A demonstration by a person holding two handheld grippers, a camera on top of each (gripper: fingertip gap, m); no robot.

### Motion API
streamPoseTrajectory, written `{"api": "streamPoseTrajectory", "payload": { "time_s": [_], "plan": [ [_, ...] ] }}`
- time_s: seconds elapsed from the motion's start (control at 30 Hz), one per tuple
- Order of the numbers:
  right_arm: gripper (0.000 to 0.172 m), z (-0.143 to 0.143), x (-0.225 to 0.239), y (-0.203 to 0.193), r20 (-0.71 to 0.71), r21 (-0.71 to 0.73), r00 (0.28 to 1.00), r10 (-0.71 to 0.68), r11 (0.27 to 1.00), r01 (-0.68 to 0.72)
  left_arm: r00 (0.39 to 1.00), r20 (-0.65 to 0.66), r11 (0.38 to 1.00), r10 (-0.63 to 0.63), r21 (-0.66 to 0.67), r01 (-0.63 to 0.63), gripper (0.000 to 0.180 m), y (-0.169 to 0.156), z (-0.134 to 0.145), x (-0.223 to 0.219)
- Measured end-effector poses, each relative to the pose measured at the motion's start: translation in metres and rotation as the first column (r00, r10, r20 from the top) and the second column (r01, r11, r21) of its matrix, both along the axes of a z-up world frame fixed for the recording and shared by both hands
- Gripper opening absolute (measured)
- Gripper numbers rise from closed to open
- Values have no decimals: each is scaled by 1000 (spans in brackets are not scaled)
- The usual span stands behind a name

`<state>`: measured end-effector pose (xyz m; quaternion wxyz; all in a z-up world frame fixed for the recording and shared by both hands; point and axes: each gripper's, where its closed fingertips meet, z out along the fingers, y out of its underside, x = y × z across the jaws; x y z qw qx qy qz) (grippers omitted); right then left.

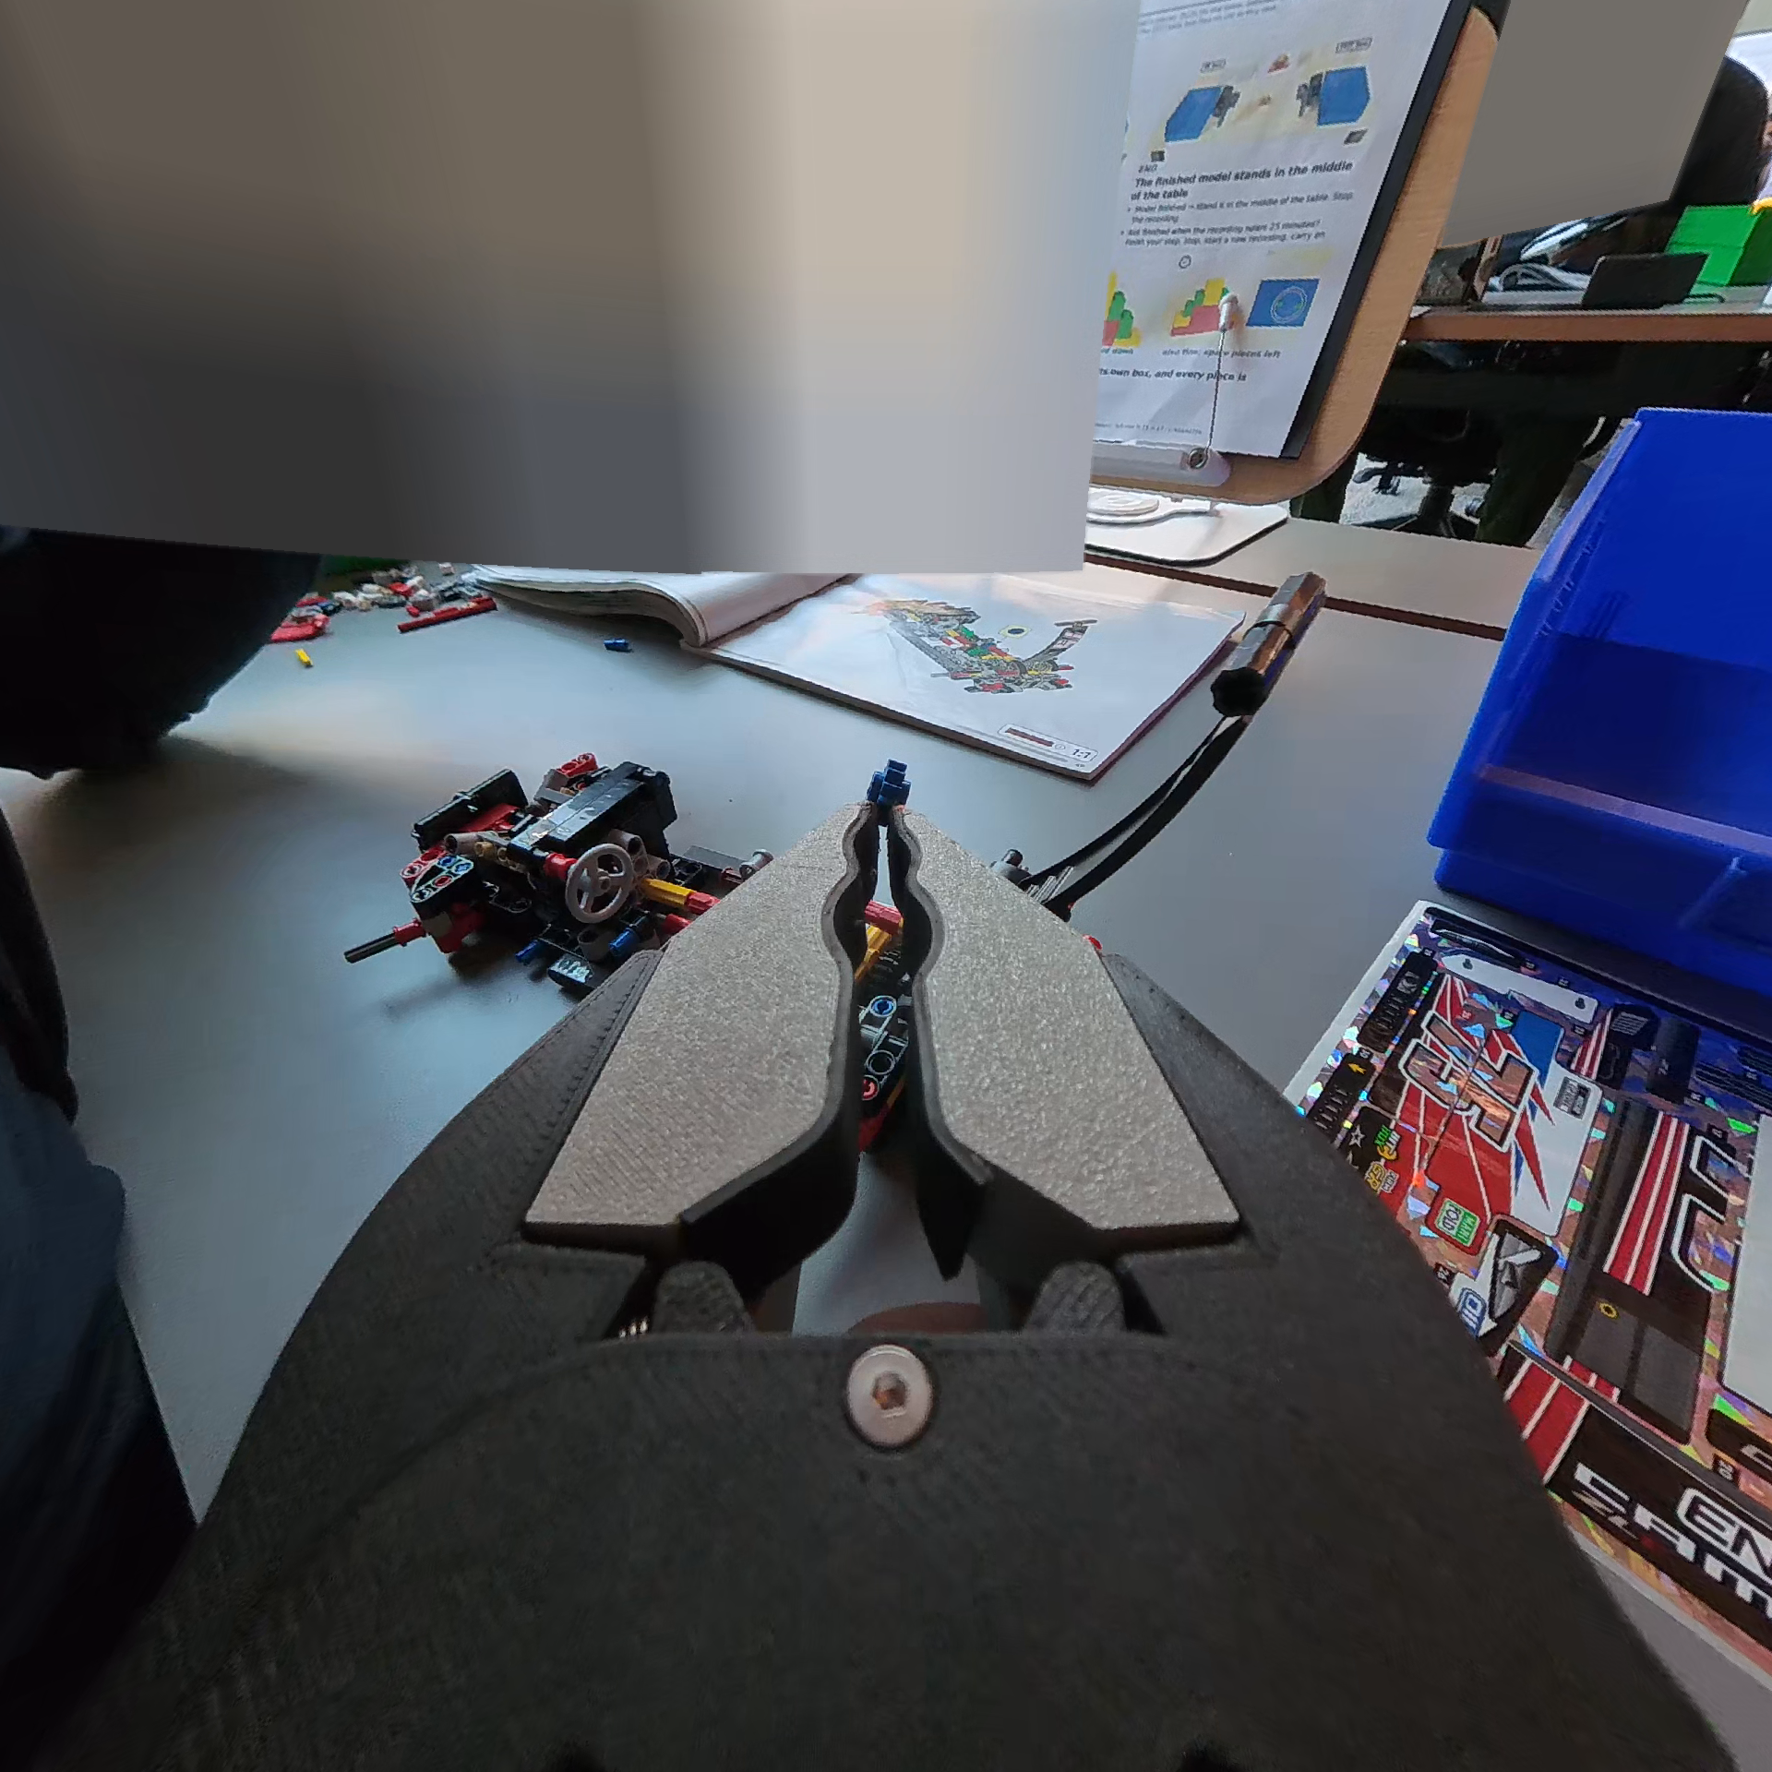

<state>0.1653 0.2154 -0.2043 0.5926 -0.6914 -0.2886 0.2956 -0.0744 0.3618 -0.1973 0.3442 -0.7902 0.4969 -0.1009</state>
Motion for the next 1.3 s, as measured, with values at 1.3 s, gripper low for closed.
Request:
{"api": "streamPoseTrajectory", "payload": {
  "time_s": [1.3],
  "plan": [
    [0, 4, -2, -1, 42, 87, 999, -30, 996, 26, 999, 8, 995, -54, 79, 53, 26, -17, 26, 12]
  ]
}}
